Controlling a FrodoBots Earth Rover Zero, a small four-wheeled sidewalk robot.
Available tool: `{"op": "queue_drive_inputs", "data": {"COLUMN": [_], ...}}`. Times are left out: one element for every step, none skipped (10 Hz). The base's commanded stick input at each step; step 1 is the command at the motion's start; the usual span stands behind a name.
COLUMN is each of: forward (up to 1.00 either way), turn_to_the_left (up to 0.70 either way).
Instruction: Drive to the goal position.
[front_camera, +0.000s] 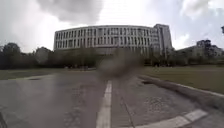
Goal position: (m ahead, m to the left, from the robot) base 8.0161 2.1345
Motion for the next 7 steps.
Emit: {"op": "queue_drive_inputs", "data": {"forward": [0.70,0.70,0.70,0.70,0.70,0.70,0.70], "turn_to_the_left": [0.00,0.00,0.00,0.00,0.00,0.00,0.00]}}
